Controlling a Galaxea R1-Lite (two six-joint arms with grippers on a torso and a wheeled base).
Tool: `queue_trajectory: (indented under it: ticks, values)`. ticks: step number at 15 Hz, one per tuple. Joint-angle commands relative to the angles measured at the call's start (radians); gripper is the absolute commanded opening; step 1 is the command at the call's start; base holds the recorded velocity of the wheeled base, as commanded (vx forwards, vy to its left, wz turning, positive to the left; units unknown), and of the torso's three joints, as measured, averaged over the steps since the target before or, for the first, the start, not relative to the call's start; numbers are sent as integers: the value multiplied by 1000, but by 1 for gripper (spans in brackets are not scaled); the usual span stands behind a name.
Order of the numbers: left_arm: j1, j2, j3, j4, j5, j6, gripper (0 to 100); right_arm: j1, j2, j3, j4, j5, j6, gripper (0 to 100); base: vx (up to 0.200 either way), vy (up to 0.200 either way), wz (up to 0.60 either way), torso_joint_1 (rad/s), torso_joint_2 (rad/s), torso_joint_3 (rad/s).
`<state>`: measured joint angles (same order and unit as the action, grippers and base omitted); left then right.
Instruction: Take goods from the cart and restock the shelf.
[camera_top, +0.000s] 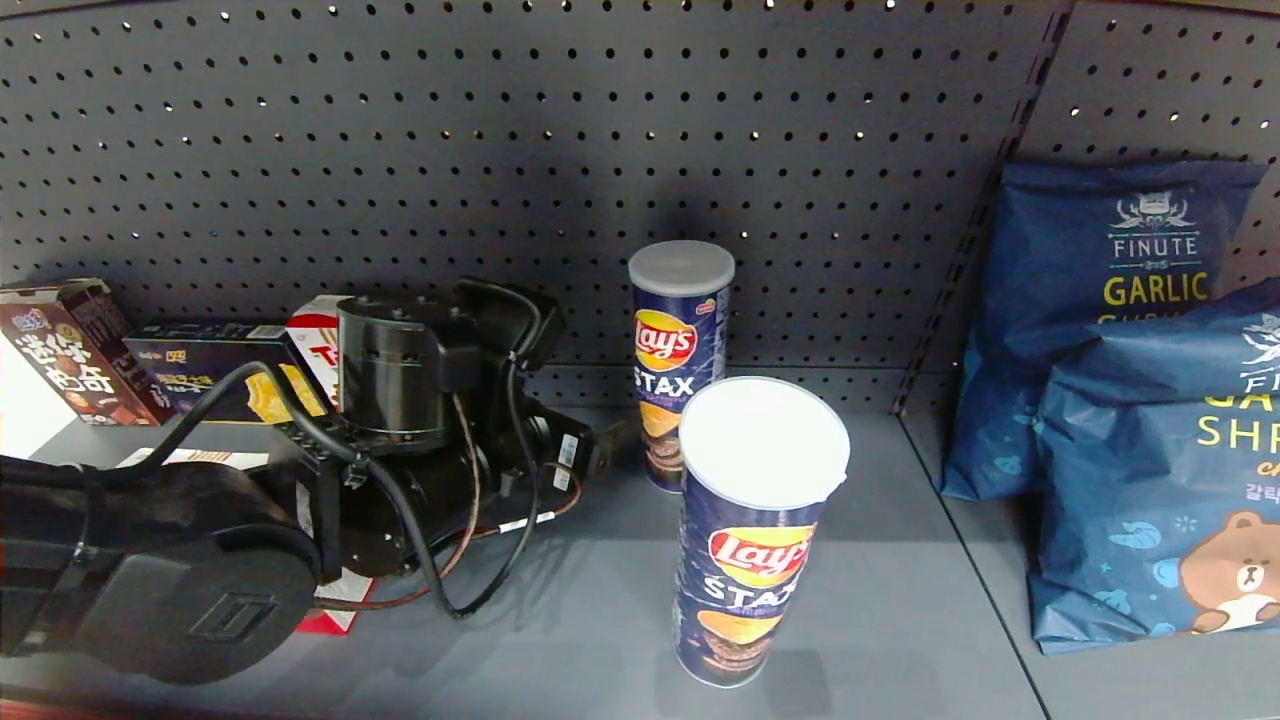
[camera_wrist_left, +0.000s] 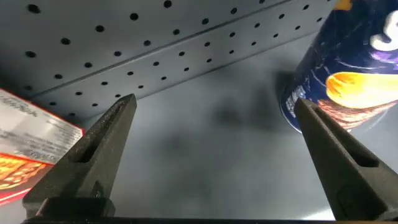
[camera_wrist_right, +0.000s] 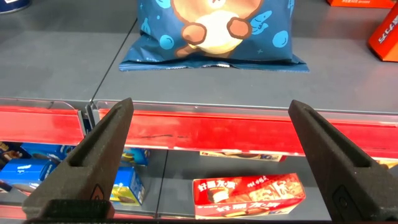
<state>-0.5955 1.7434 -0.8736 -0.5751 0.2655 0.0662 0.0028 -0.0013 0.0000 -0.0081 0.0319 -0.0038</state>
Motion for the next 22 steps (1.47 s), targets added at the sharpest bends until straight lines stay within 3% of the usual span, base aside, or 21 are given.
queue_trajectory:
  ticks: [1,22]
  values:
    - [-6,25,-4,-2,0,-2,100,0,1,0,-1,0,-1,100,0,0,0,0,0,0]
    - [-73,68,-33,-3,-5,-12,100,0,1,0,0,0,-1,100,0,0,0,0,0,0]
